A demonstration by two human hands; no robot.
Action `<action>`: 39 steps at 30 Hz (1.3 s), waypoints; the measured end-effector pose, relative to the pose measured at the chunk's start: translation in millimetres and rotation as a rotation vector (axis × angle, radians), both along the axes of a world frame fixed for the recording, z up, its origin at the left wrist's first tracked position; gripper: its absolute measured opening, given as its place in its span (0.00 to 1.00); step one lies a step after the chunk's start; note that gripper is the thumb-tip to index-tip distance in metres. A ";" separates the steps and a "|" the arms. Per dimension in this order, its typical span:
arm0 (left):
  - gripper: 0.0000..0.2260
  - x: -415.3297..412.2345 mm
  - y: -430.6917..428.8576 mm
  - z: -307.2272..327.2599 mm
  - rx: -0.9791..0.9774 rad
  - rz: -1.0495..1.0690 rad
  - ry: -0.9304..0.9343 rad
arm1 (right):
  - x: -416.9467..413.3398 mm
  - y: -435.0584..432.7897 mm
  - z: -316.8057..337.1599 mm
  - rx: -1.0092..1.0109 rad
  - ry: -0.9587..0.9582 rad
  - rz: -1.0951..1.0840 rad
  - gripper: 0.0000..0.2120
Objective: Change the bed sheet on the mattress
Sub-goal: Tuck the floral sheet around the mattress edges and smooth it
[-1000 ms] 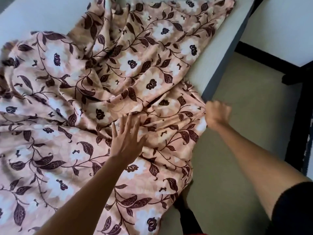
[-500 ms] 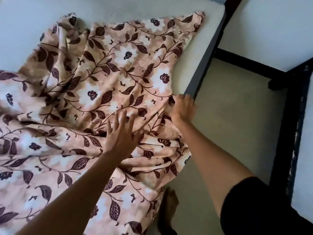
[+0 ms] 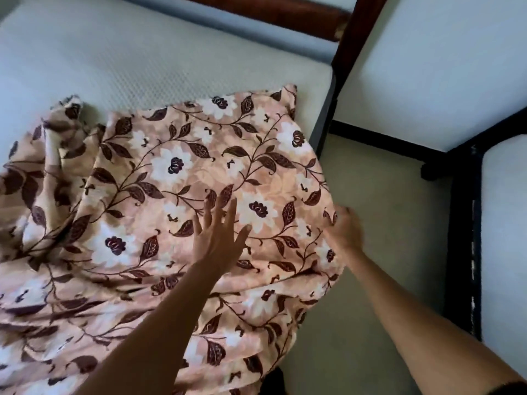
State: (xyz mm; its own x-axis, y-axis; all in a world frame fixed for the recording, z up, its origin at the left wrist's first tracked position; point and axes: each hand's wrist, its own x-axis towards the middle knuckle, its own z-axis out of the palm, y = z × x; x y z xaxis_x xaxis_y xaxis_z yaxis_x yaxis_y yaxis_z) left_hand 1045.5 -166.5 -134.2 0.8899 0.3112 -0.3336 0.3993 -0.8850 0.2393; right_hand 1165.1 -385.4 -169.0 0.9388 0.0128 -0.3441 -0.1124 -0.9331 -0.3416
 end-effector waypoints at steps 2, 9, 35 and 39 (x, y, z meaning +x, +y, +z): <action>0.30 35.3 3.4 -1.4 -0.005 -0.020 -0.020 | 22.2 39.0 1.6 0.094 -0.051 0.051 0.22; 0.30 105.7 25.7 -13.9 -0.023 -0.079 0.003 | 97.6 98.8 -2.2 -0.003 -0.062 -0.126 0.13; 0.30 252.0 65.1 -31.6 0.183 0.108 -0.011 | 297.6 101.6 11.7 -0.181 -0.202 0.430 0.10; 0.33 275.1 63.7 -31.3 0.277 0.122 0.012 | 363.9 66.9 33.6 -0.270 -0.286 0.293 0.11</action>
State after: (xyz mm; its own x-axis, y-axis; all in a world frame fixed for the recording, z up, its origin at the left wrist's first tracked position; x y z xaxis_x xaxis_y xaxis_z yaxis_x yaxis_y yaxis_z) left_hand 1320.6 -102.8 -165.4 0.8365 0.4966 -0.2316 0.5084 -0.8611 -0.0101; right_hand 1529.0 -318.5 -135.4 0.9664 0.2365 -0.1002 0.2313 -0.9709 -0.0614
